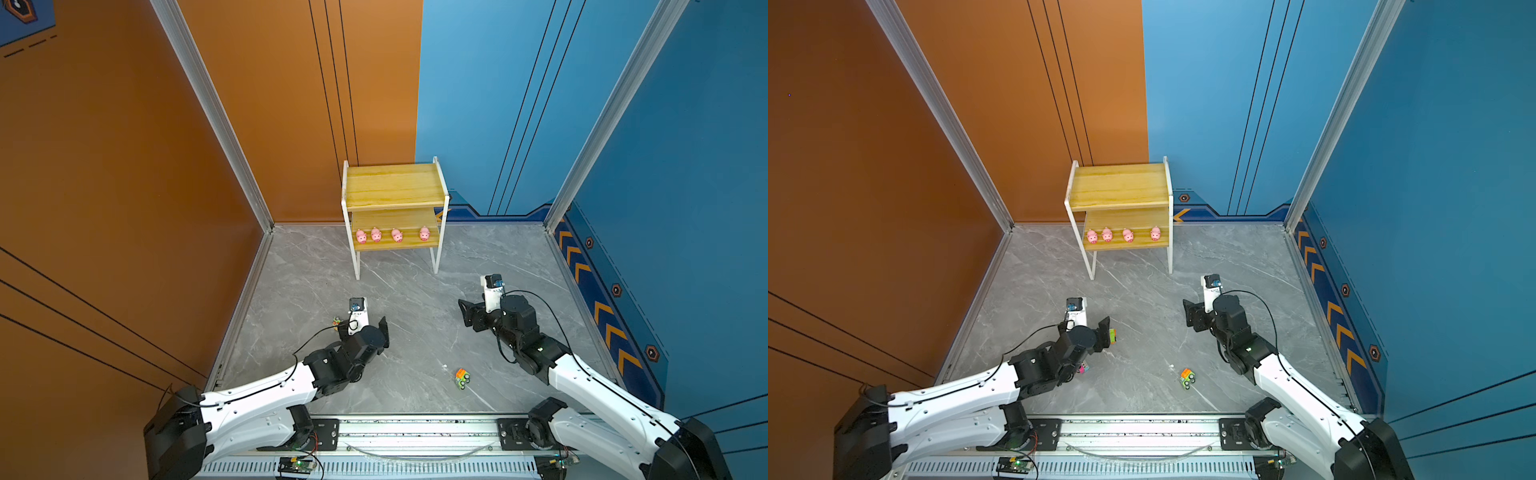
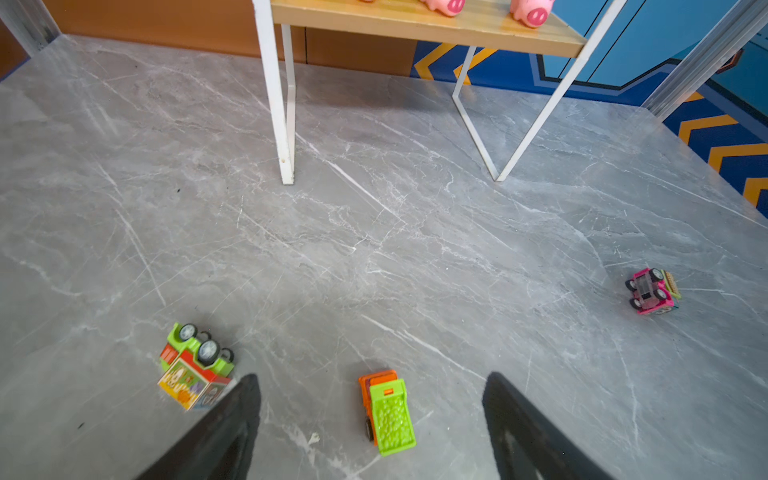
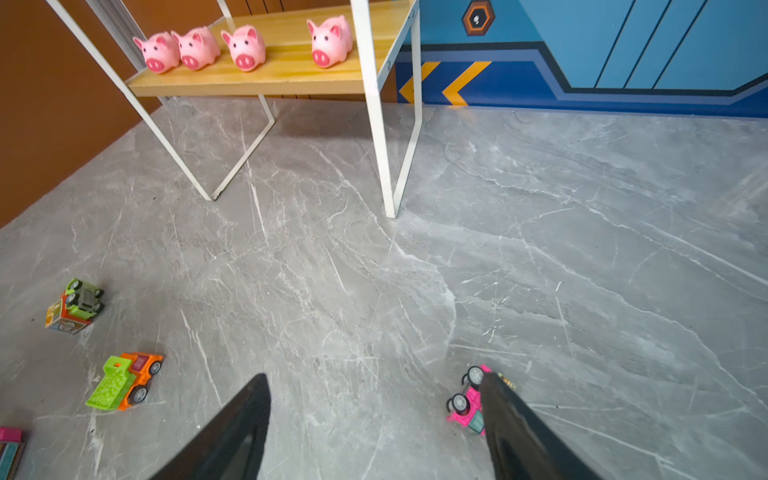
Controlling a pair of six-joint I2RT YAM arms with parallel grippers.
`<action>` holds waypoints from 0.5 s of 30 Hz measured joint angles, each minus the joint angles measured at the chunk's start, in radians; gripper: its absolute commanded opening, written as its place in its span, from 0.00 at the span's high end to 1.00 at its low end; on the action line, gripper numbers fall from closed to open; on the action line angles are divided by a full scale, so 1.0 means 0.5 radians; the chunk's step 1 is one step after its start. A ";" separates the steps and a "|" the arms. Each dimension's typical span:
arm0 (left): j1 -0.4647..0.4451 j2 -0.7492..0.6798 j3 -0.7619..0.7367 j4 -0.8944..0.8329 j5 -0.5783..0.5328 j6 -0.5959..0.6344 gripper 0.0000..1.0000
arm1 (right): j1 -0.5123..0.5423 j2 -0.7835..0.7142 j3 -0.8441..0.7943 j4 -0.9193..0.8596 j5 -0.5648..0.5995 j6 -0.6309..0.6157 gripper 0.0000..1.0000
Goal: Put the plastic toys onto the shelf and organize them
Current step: 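Withdraw the left gripper from the shelf while the right gripper moves toward the trucks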
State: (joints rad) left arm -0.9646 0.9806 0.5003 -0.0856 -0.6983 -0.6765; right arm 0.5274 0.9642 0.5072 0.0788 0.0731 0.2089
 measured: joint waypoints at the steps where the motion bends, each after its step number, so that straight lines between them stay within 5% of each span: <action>1: 0.021 -0.036 0.000 -0.063 0.011 -0.035 0.07 | 0.035 0.024 0.016 -0.022 0.021 0.005 0.18; 3: 0.124 -0.123 0.002 -0.228 0.072 -0.097 0.00 | 0.120 0.081 0.039 -0.066 0.059 0.016 0.16; 15: 0.844 -0.260 0.144 -0.731 0.654 -0.184 0.02 | 0.811 0.689 0.325 -0.144 0.263 0.120 0.16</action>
State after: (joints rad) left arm -0.5426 0.8505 0.5724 -0.4511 -0.3714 -0.7685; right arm 0.9329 1.3087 0.6697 0.0067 0.2047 0.2687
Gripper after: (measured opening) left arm 0.981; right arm 0.845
